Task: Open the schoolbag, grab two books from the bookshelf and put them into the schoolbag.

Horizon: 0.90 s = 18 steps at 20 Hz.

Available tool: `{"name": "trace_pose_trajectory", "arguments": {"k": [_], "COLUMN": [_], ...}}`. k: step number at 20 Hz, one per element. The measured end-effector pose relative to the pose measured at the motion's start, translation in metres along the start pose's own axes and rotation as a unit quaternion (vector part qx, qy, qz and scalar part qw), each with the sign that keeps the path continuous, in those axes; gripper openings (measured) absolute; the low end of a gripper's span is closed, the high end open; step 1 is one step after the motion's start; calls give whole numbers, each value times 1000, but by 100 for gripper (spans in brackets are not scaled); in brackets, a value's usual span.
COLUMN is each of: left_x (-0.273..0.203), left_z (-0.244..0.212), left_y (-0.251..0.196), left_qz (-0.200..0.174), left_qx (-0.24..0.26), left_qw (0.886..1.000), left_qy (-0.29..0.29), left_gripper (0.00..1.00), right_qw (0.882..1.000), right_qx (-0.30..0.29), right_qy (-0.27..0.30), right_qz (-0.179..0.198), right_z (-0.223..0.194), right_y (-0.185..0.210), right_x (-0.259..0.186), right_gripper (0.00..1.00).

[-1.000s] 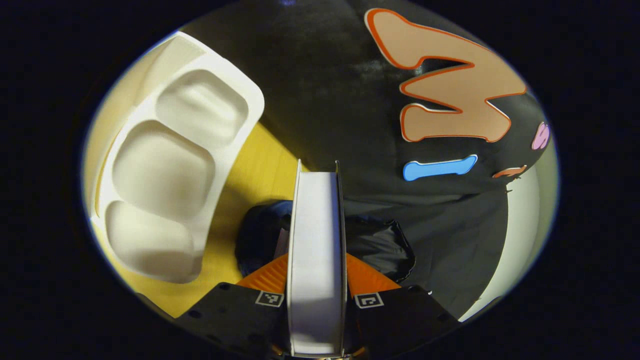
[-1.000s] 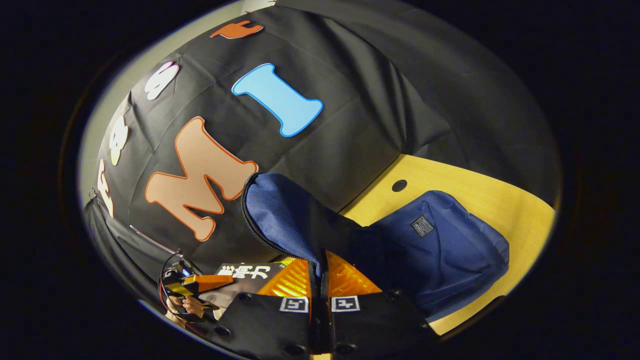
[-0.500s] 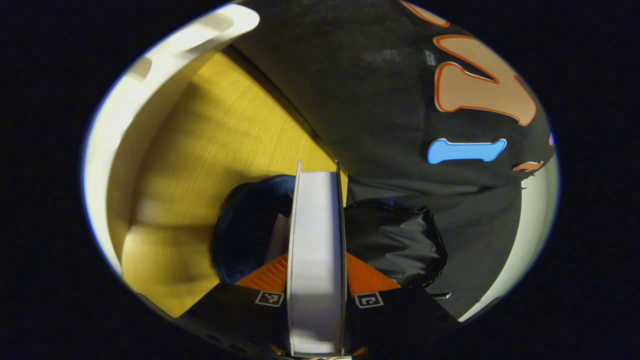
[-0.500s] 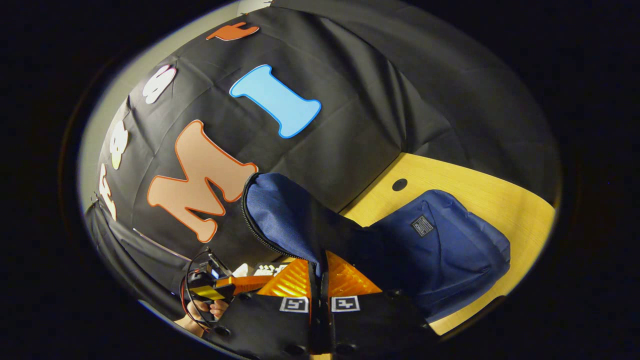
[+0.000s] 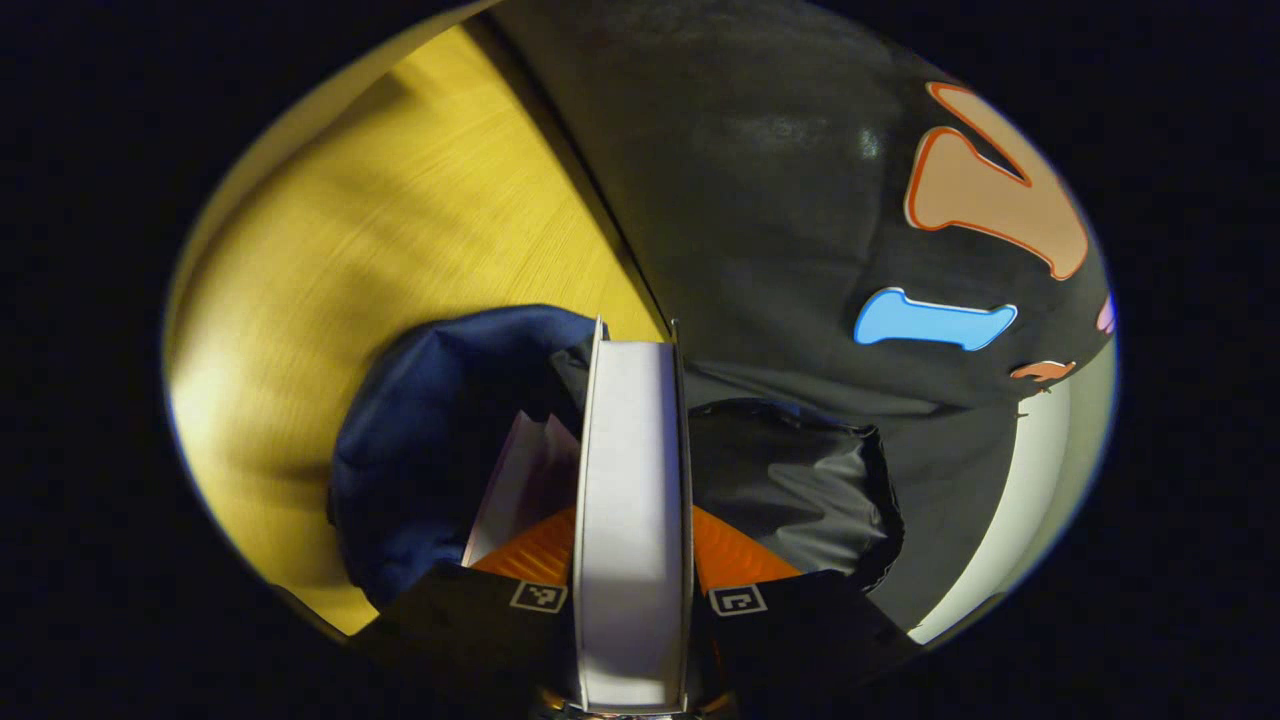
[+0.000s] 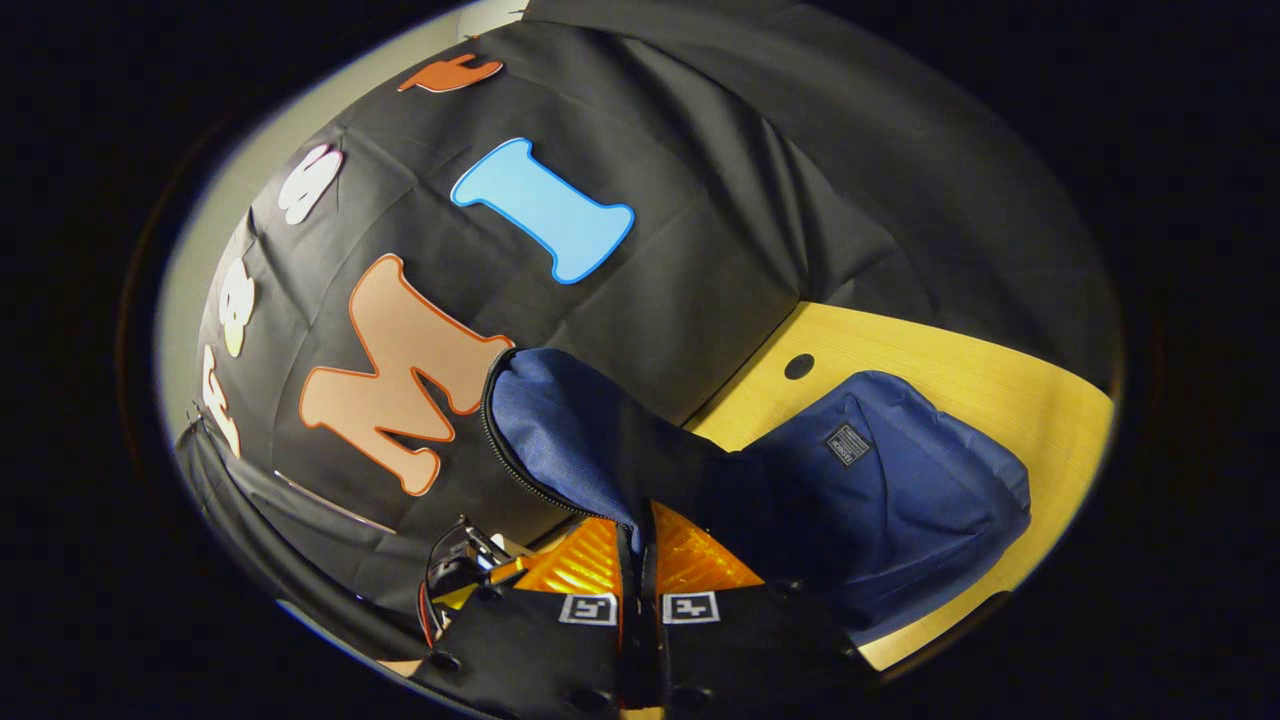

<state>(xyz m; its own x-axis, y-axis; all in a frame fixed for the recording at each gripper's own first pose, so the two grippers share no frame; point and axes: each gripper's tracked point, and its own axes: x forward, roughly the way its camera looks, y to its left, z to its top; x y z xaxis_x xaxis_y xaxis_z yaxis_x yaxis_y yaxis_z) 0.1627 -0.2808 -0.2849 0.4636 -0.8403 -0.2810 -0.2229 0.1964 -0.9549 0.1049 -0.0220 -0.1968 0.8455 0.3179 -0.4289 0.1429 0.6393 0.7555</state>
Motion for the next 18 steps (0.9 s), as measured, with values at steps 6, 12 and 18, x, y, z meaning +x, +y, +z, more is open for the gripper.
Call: {"name": "trace_pose_trajectory", "arguments": {"k": [6, 12, 18], "left_x": [26, 53, 70], "left_z": [-20, -43, -62], "left_y": [5, 8, 12], "left_qz": [-10, -22, -28], "left_qx": [-13, -33, -48], "left_qw": [1000, 999, 998], "left_qy": [14, 30, 38], "left_gripper": [36, 39, 38], "right_qw": [1000, 999, 999], "right_qx": [-14, -26, -34], "right_qy": [6, 17, 29], "right_qz": [6, 13, 17], "right_z": [-3, -8, -13], "right_y": [2, 5, 6], "right_x": [0, 4, 8], "right_gripper": [3, 3, 3]}}
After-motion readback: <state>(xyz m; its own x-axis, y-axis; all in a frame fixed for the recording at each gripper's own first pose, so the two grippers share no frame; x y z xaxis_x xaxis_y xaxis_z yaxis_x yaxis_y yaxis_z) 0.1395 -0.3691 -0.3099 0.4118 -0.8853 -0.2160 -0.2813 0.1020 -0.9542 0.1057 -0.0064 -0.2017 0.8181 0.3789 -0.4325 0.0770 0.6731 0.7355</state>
